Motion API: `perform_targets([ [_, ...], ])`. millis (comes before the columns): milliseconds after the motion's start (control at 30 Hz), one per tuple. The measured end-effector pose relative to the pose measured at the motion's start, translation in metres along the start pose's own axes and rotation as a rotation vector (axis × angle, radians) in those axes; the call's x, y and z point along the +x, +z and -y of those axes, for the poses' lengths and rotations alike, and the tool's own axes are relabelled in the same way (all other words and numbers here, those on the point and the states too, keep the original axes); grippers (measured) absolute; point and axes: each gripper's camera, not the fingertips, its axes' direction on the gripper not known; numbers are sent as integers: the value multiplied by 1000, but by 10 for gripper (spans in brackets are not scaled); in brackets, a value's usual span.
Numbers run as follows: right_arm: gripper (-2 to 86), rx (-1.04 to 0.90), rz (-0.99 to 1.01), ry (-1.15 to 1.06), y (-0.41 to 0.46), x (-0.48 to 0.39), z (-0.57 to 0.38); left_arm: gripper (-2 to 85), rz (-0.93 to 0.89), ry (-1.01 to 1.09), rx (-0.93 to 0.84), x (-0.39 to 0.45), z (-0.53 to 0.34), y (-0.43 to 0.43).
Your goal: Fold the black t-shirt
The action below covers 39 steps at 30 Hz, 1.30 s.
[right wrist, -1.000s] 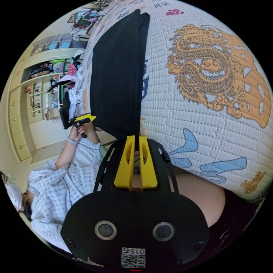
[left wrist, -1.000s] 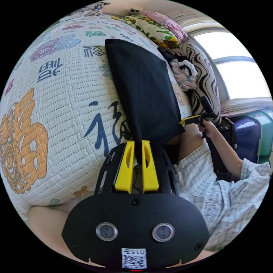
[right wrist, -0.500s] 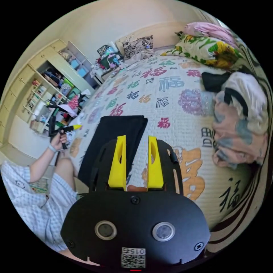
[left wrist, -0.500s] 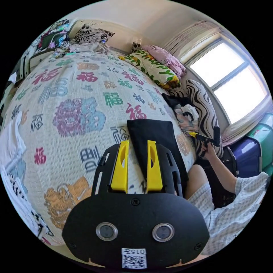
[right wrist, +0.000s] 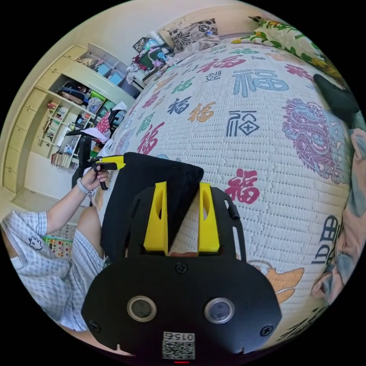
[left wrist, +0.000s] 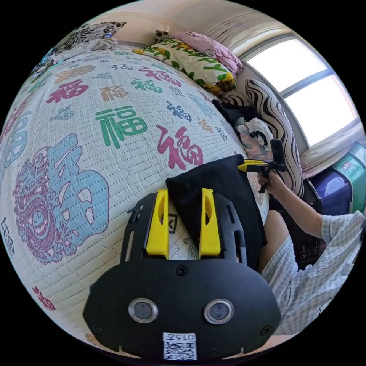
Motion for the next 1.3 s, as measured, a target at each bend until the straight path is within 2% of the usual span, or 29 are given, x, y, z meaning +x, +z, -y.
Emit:
perform_targets([
  [200, 125, 100, -192, -32, 10, -21, -14, 124, 44, 69, -21, 4, 5, 0],
  [267, 119, 100, -84, 7, 4, -4, -13, 121, 24, 61, -38, -1, 8, -1],
  [433, 95, 54, 225, 69, -9, 39, -5, 105, -156, -9, -34, -32, 13, -12],
  [633, 102, -3, 244, 48, -3, 50, 0, 114, -290, -84, -25, -51, 8, -14],
  [800, 67, -6, 452, 127, 15, 73, -2, 59, -354, -113, -29, -57, 9, -7],
  [967, 51, -17, 407, 36, 9, 58, -6, 17, -379, -44, -29, -43, 10, -24],
  [1067, 49, 19, 370, -21, 0, 43, -7, 12, -343, 27, 4, -24, 14, -43],
  [1167, 48, 112, 373, -69, -14, 26, -12, 10, -304, 89, 109, -4, 13, -71],
  [1300, 50, 80, 284, -185, -17, -8, -33, 9, -211, 235, 133, 46, -10, -93],
])
